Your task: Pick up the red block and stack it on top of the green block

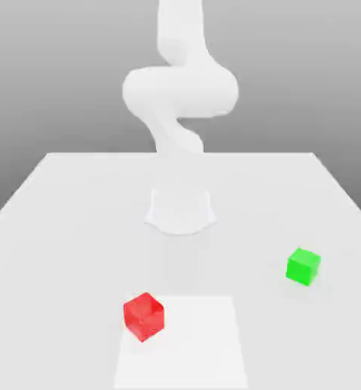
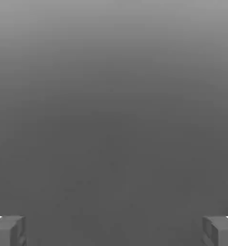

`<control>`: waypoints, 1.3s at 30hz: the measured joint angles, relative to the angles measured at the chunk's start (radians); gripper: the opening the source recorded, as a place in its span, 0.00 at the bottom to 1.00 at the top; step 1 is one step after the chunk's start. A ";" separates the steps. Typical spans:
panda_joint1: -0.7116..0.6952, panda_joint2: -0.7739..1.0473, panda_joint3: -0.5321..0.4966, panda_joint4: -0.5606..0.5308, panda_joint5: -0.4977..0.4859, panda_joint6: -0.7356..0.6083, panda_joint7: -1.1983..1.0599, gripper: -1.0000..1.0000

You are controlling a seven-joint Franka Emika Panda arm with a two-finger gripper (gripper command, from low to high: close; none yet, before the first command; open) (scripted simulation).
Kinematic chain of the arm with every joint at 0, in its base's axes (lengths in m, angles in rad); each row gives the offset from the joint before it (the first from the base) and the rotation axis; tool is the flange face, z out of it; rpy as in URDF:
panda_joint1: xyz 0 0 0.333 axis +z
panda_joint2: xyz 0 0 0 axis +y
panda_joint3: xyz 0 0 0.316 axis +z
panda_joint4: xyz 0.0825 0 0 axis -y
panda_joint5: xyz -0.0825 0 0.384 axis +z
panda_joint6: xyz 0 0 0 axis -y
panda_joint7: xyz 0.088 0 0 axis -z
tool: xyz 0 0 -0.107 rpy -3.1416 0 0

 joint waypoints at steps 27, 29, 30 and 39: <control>0.008 0.955 -0.109 -0.387 0.204 0.619 -0.962 0.00; 0.008 0.955 -0.109 -0.387 0.203 0.618 -0.962 0.00; 0.008 0.955 -0.109 -0.387 0.203 0.618 -0.962 0.00; 0.032 0.772 -0.175 -0.417 0.039 0.468 -0.842 0.00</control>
